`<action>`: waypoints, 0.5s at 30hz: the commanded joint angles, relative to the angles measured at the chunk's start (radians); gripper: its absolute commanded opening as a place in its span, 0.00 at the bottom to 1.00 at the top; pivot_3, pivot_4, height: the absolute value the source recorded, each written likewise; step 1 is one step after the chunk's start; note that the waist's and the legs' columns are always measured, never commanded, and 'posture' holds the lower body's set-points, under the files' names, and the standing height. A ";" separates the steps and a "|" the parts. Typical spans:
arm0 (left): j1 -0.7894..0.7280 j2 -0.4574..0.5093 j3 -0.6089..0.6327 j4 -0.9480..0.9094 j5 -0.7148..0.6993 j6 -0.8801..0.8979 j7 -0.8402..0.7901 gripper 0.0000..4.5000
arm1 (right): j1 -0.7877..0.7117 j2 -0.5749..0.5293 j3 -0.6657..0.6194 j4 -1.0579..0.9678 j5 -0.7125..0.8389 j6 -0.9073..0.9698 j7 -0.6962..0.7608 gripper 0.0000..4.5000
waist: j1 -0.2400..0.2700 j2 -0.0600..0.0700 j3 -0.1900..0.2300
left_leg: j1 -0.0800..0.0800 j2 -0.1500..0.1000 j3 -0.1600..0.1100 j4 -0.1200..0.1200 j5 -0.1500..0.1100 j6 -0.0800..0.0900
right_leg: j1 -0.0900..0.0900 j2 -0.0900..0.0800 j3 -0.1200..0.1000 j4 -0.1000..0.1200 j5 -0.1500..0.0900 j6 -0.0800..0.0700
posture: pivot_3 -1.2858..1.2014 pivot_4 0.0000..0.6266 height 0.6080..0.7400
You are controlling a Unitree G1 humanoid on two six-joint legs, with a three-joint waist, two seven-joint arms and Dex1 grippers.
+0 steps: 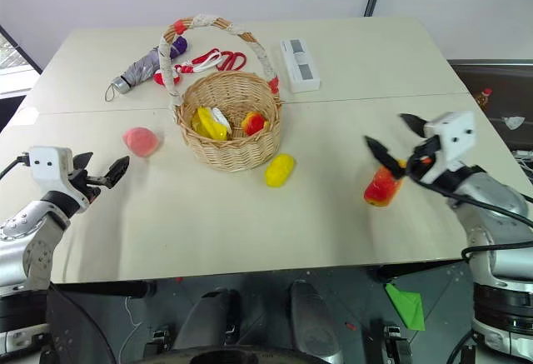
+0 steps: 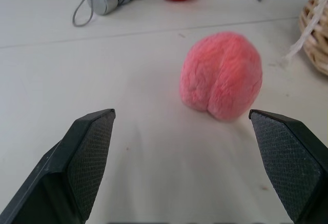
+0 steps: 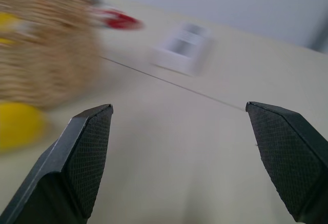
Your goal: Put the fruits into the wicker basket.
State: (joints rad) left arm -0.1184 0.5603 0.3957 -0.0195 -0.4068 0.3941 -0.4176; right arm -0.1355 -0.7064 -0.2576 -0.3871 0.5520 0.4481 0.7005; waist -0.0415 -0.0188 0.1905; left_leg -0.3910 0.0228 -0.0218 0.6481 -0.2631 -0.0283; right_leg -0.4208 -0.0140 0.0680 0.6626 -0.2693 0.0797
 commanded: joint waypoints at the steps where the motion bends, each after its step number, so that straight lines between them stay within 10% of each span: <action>1: -0.049 0.005 -0.028 -0.037 0.022 0.035 0.034 1.00 | -0.037 0.008 0.117 -0.171 0.066 0.085 0.012 0.97 | 0.002 -0.001 0.000 | 0.000 0.000 -0.001 0.000 0.000 0.000 | 0.000 0.000 0.000 0.000 0.000 0.000 | 0.52 0.24 1.00; 15: -0.346 0.048 -0.213 0.090 0.160 0.268 0.099 1.00 | -0.216 0.200 0.471 -0.152 -0.103 0.080 -0.041 0.97 | 0.000 -0.004 0.001 | -0.001 -0.004 -0.002 0.001 0.000 0.000 | -0.002 -0.001 -0.001 0.000 0.000 0.000 | 0.52 0.24 1.00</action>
State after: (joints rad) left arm -0.4411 0.5931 0.1862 0.0648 -0.2645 0.6472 -0.3231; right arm -0.3329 -0.5149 0.2171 -0.5319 0.4573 0.5553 0.6561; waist -0.0416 -0.0225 0.1911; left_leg -0.3926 0.0188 -0.0241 0.6490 -0.2630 -0.0284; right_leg -0.4224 -0.0145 0.0665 0.6628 -0.2691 0.0798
